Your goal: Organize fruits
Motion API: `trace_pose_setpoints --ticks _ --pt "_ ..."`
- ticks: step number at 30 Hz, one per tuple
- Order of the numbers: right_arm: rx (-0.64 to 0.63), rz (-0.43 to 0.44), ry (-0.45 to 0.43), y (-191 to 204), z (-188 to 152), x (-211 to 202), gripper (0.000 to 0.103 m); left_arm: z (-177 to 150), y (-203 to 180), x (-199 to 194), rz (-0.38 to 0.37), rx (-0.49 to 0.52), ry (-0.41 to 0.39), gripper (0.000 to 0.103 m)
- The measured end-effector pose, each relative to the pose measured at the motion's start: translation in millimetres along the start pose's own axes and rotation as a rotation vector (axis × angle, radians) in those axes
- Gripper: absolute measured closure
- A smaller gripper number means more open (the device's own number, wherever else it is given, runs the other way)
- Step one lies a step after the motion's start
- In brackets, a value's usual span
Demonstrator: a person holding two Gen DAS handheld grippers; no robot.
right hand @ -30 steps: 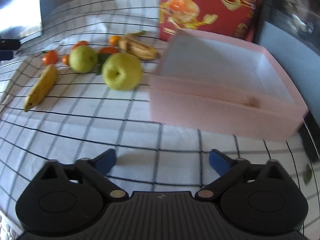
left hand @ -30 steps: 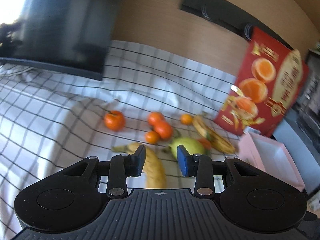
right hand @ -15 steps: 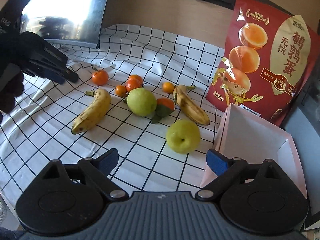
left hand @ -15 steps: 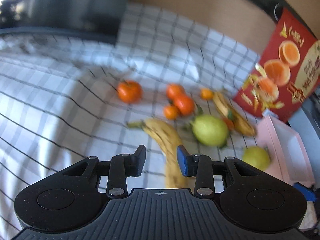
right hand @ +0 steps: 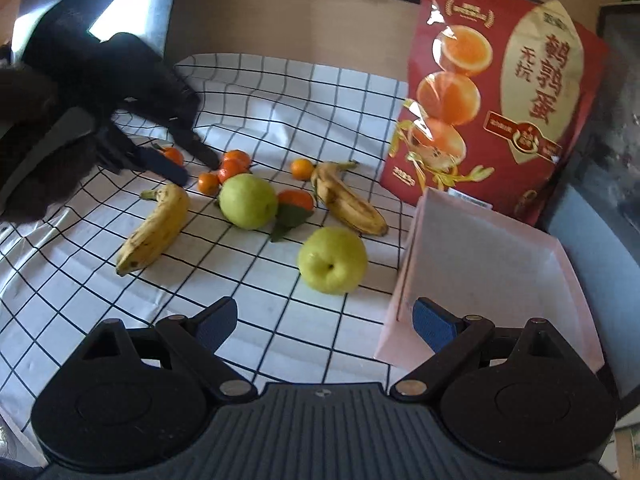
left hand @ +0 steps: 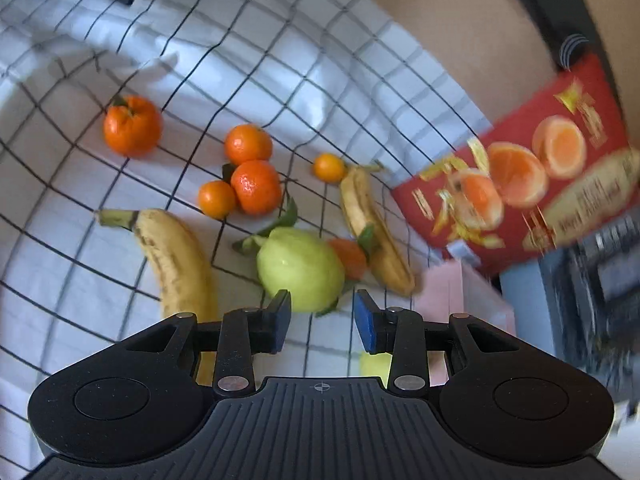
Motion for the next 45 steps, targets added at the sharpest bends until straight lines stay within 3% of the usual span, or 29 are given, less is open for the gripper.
trace_pose_setpoints --ticks 3,4,6,10,15,19,22,26,34,41,45 --pt "-0.006 -0.023 -0.011 -6 0 -5 0.008 8 0 8 0.087 -0.036 -0.050 0.064" --pt "-0.005 -0.031 -0.015 -9 0 -6 0.008 9 -5 7 0.083 -0.027 -0.061 0.064" --pt "0.007 -0.046 -0.020 -15 1 -8 0.008 1 -29 1 -0.022 0.093 -0.065 0.064" --pt "0.052 -0.079 -0.011 -28 -3 -6 0.008 -36 -90 4 -0.163 0.391 -0.020 0.064" --pt "0.073 -0.090 -0.011 -36 -11 -11 0.008 -63 -122 32 -0.163 0.574 0.000 0.064" --pt "0.087 -0.093 -0.019 -42 -15 -16 0.009 -79 -122 48 -0.177 0.700 0.038 0.064" --pt "0.120 -0.086 -0.015 -48 -18 -19 0.014 -91 -116 35 -0.194 0.760 0.040 0.066" --pt "0.139 -0.051 -0.006 -52 -24 -25 0.017 -103 -104 8 -0.253 0.749 0.052 0.066" --pt "0.134 0.043 -0.008 -53 -31 -40 0.017 -120 -77 -17 -0.230 0.665 0.065 0.067" --pt "0.131 0.102 -0.057 -62 -1 -46 0.027 -121 -63 -17 -0.238 0.572 0.040 0.069" --pt "0.086 0.126 -0.060 -59 16 -32 0.029 -122 -44 -21 -0.190 0.513 0.061 0.068"
Point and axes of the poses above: each gripper's, at about its wrist camera, not at the fingertips, and x roughly the way its jaws point, y to its left, z to its top, the point moved 5 cm from there along x, roughly the way its jaws point, and after that the axes turned 13 degrees about -y, right-handed, at the moved point
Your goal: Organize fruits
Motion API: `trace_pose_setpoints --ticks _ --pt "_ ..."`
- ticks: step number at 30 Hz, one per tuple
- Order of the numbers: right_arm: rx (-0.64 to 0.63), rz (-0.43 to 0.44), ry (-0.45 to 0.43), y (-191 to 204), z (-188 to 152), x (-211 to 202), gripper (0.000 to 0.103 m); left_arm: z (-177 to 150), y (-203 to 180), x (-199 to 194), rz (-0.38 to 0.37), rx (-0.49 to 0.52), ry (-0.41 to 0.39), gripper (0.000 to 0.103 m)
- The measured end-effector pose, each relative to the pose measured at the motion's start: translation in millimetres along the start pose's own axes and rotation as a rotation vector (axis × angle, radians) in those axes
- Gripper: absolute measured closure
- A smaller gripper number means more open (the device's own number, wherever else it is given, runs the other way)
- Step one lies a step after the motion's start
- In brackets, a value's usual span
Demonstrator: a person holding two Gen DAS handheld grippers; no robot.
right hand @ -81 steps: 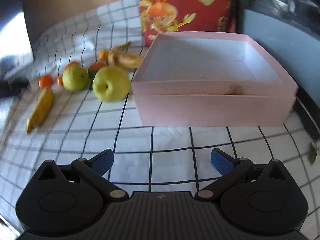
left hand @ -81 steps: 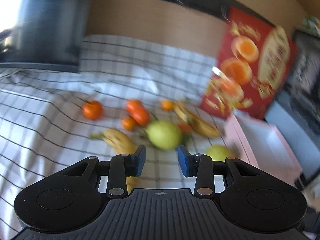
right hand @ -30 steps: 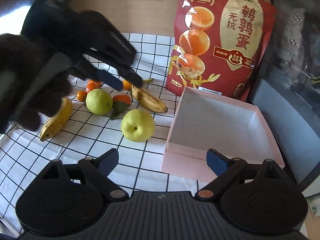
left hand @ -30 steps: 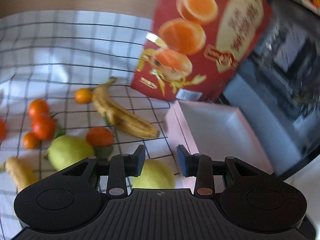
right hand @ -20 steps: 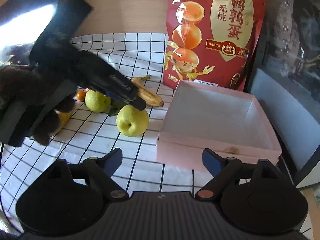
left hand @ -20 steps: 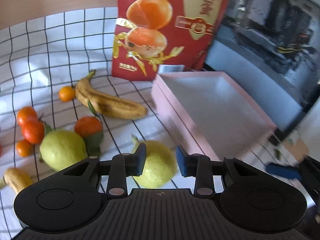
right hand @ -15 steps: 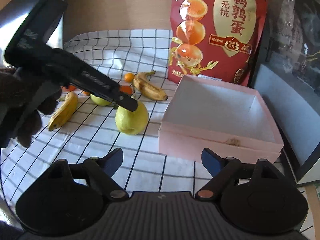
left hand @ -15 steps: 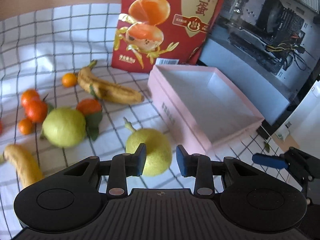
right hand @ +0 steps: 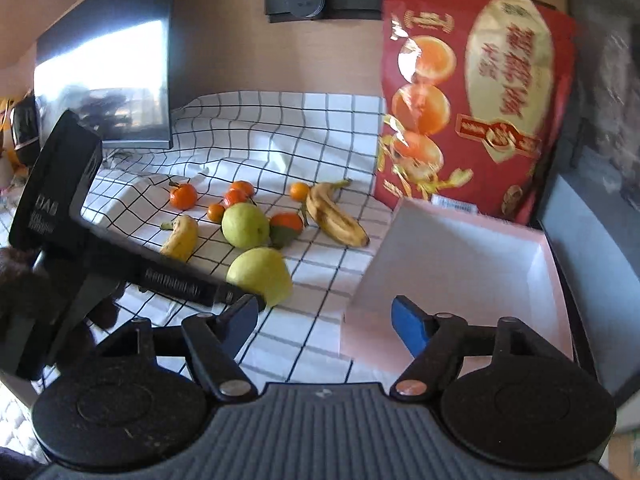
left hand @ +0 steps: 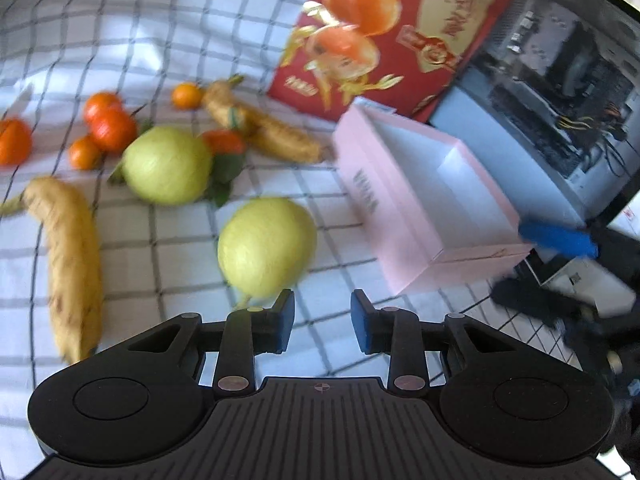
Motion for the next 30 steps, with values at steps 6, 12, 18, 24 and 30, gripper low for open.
trace_pose_setpoints --ticks 6,12,18,24,30 --pt "-0.138 0.054 -0.004 24 16 34 0.029 -9 31 -45 0.053 -0.099 -0.022 0.068" --pt "-0.229 0.145 0.021 63 16 75 0.029 10 82 -88 0.240 -0.210 -0.144 0.068" --pt "-0.312 0.196 0.114 90 19 120 0.029 14 125 -103 0.331 -0.288 -0.167 0.068" --pt "-0.161 0.019 0.164 90 -6 129 0.029 13 138 -97 0.321 -0.313 -0.171 0.068" --pt "-0.059 -0.096 0.175 89 -36 131 0.029 16 133 -90 0.302 -0.298 -0.162 0.068"
Point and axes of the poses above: each gripper's, at about its wrist camera, not at the fingertips, and x roughly the way its jaws point, y to its left, z to its top, the point moved 5 cm from there along x, roughly the way its jaws point, and after that the axes turned 13 degrees about -y, right-handed, at the moved point
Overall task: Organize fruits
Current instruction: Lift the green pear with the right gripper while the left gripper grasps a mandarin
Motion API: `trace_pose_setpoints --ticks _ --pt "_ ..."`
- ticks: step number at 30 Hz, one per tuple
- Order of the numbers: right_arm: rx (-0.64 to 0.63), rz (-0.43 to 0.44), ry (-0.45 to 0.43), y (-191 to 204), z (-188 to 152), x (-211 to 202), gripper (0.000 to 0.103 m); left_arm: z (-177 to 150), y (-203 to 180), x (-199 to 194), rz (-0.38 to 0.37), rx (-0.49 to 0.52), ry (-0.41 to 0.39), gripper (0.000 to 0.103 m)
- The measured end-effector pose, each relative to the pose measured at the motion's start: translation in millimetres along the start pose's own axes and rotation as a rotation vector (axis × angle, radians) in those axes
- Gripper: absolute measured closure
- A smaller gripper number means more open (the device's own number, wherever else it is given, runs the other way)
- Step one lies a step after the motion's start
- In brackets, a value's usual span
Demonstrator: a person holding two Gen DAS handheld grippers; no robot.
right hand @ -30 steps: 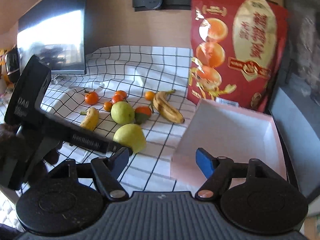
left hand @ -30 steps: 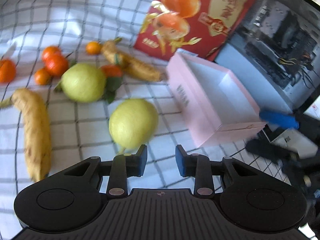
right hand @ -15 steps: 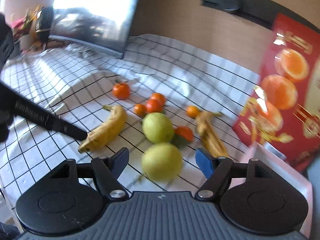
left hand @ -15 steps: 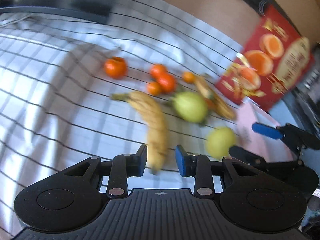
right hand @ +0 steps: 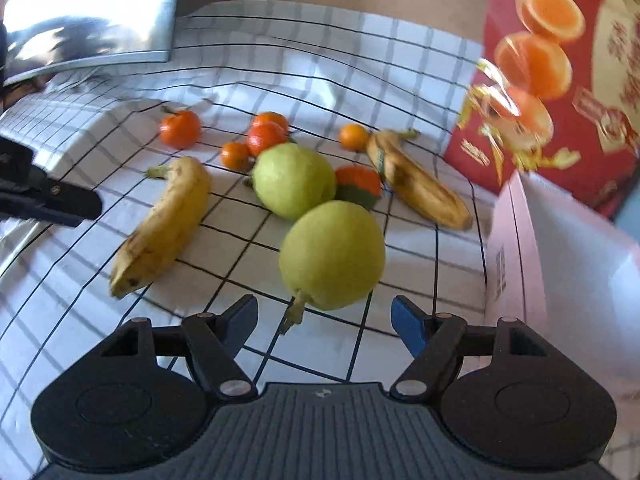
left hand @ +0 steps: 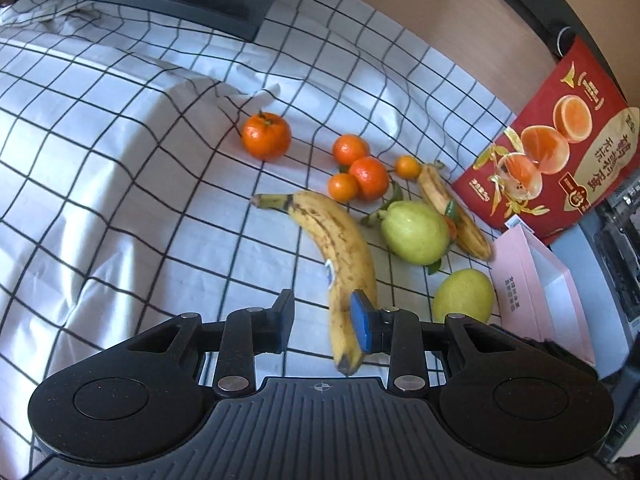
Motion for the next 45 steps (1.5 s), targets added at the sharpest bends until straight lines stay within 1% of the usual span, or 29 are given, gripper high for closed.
trace_pose_setpoints --ticks 2,4,6,8,9,10,12,14,16,18,20,26,27,28,30,31,33,36,38,40,45 --pt "0.060 -0.032 -0.002 0 -1 4 0.029 2 -4 3 -0.009 0.009 0.002 0.068" --pt "0.104 -0.058 -0.004 1 0 10 0.027 3 -9 5 -0.016 0.017 0.002 0.068" --pt "0.114 -0.089 -0.027 3 0 12 0.028 4 -13 6 -0.019 0.027 0.003 0.068" --pt "0.103 -0.092 -0.028 5 1 16 0.036 6 -14 7 -0.019 0.035 0.005 0.068" --pt "0.103 -0.092 -0.023 3 2 19 0.044 7 -14 8 -0.018 0.039 0.005 0.068" --pt "0.106 -0.088 -0.018 0 3 20 0.044 8 -15 9 -0.016 0.041 0.004 0.068" --pt "0.134 -0.049 0.005 -8 5 20 0.044 9 -15 11 -0.015 0.042 0.003 0.068" --pt "0.150 -0.039 0.013 -17 9 18 0.044 9 -16 14 -0.018 0.043 0.005 0.068" --pt "0.127 -0.051 -0.009 -24 15 14 0.045 8 -16 17 -0.020 0.048 0.012 0.068" --pt "0.106 -0.059 -0.036 -29 22 12 0.050 7 -17 20 -0.022 0.051 0.019 0.068" --pt "0.083 -0.055 -0.067 -34 31 11 0.051 7 -18 22 -0.024 0.052 0.021 0.068" --pt "0.047 -0.038 -0.092 -38 43 21 0.051 8 -16 24 -0.017 0.058 0.020 0.068" --pt "0.048 -0.034 -0.092 -37 43 23 0.047 9 -15 24 -0.013 0.057 0.020 0.068" --pt "0.054 -0.027 -0.090 -38 42 24 0.041 9 -14 24 -0.008 0.056 0.019 0.068" --pt "0.074 -0.019 -0.087 -39 38 29 0.034 9 -11 24 -0.002 0.055 0.019 0.068" --pt "0.081 -0.014 -0.088 -39 37 31 0.033 10 -10 23 0.002 0.055 0.020 0.068" --pt "0.090 0.004 -0.083 -37 35 35 0.033 10 -9 23 0.008 0.056 0.020 0.068" --pt "0.063 0.031 -0.070 -32 31 39 0.033 9 -7 22 0.011 0.058 0.021 0.068" --pt "0.039 0.034 -0.060 -30 27 41 0.042 8 -8 22 0.012 0.062 0.021 0.068" --pt "0.024 0.033 -0.060 -30 23 41 0.042 7 -9 22 0.013 0.068 0.023 0.068" --pt "0.054 0.060 -0.066 -34 22 28 0.043 5 -19 28 0.020 0.113 0.034 0.068"
Point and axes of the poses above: each gripper's, at about its wrist camera, not at the fingertips, and x roughly the way its jaws point, y to its left, z to its top, the point moved 5 cm from there along x, roughly the way its jaws point, and after that the axes turned 13 degrees about -y, right-handed, at the moved point
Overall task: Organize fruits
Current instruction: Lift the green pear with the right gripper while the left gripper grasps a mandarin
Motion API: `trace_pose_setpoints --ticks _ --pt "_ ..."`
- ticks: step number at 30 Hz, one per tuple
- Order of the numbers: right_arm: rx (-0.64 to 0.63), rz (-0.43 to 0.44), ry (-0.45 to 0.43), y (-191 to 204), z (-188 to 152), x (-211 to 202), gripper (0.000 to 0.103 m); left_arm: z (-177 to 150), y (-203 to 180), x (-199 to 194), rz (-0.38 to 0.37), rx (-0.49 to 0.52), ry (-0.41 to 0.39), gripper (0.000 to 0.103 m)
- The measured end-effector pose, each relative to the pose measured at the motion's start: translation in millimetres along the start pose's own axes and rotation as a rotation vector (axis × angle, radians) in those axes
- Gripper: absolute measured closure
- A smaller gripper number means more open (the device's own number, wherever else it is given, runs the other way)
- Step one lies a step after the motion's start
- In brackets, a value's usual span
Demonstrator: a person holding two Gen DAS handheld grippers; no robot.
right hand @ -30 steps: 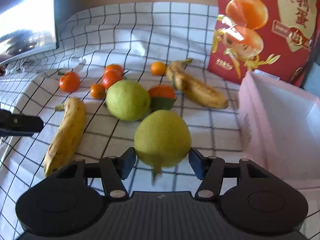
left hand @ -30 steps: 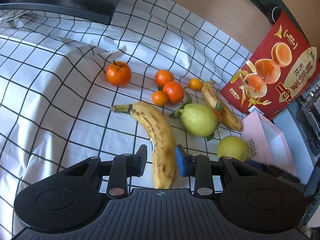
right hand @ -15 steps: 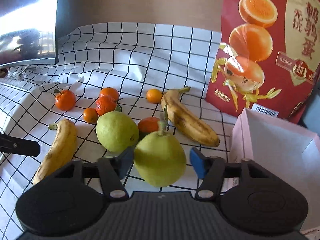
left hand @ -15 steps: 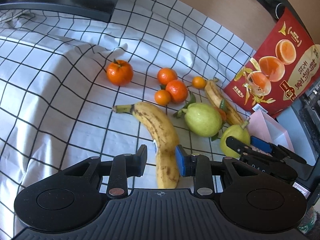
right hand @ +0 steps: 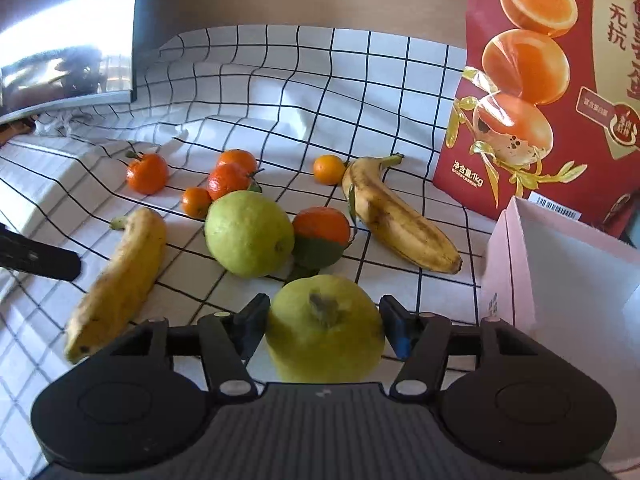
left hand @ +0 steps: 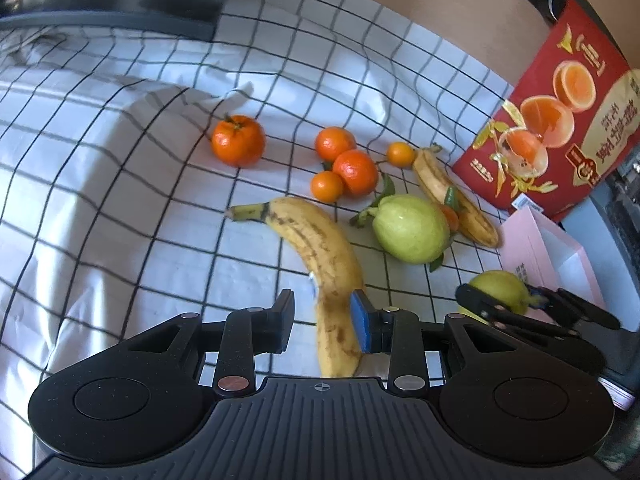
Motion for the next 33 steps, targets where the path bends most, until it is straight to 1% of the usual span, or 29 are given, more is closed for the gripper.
trace_pose_setpoints --ticks 3,5,7,10,11,12,13,14,16,18,20,21,23,24,25,27,31,33 --pt "0.024 0.030 -0.026 1 5 -19 0.043 4 -14 3 -0.002 0.040 -0.011 0.068" --pt "0.033 0.053 -0.038 2 6 -33 0.043 7 -25 5 -0.018 0.057 -0.020 0.068" --pt "0.042 0.077 -0.025 3 4 -41 0.043 9 -37 6 -0.039 0.084 -0.022 0.068" --pt "0.070 0.103 0.009 2 -2 -56 0.043 13 -61 7 -0.091 0.148 -0.019 0.068" --pt "0.083 0.111 0.018 0 -3 -64 0.043 17 -72 10 -0.115 0.191 -0.013 0.068" --pt "0.093 0.116 0.024 -2 -5 -71 0.043 20 -86 16 -0.144 0.259 -0.006 0.068" --pt "0.102 0.121 0.029 -4 -7 -77 0.043 23 -100 22 -0.169 0.338 -0.004 0.068" --pt "0.111 0.122 0.033 -7 -10 -85 0.043 26 -116 30 -0.193 0.449 -0.007 0.068" --pt "0.129 0.110 0.034 -13 -15 -99 0.044 29 -140 48 -0.218 0.612 0.003 0.065" --pt "0.157 0.087 0.047 -22 -24 -112 0.045 32 -155 70 -0.220 0.718 0.048 0.065" --pt "0.180 0.051 0.039 -33 -30 -124 0.045 35 -163 94 -0.207 0.777 0.118 0.065" --pt "0.193 0.031 0.052 -39 -33 -129 0.045 36 -166 106 -0.203 0.791 0.150 0.065" --pt "0.235 -0.005 0.046 -54 -37 -140 0.045 34 -167 127 -0.196 0.805 0.227 0.065" --pt "0.242 -0.017 0.044 -58 -38 -144 0.045 34 -167 135 -0.185 0.806 0.249 0.065" --pt "0.243 -0.029 0.039 -62 -39 -147 0.045 33 -166 141 -0.176 0.811 0.265 0.057" --pt "0.240 -0.049 0.033 -67 -43 -153 0.045 30 -166 150 -0.183 0.806 0.289 0.052" --pt "0.281 -0.047 0.024 -79 -47 -155 0.045 23 -170 165 -0.194 0.750 0.350 0.052" --pt "0.285 -0.046 0.015 -80 -49 -151 0.045 18 -170 171 -0.169 0.758 0.355 0.053"
Point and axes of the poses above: each gripper's, at about its wrist camera, not at the fingertips, and x roughly the way its jaws point, y to its left, z to its top, the point moved 5 cm from there along x, roughly the way its jaws point, and after that the axes turned 13 degrees about -y, right-handed, at the moved point
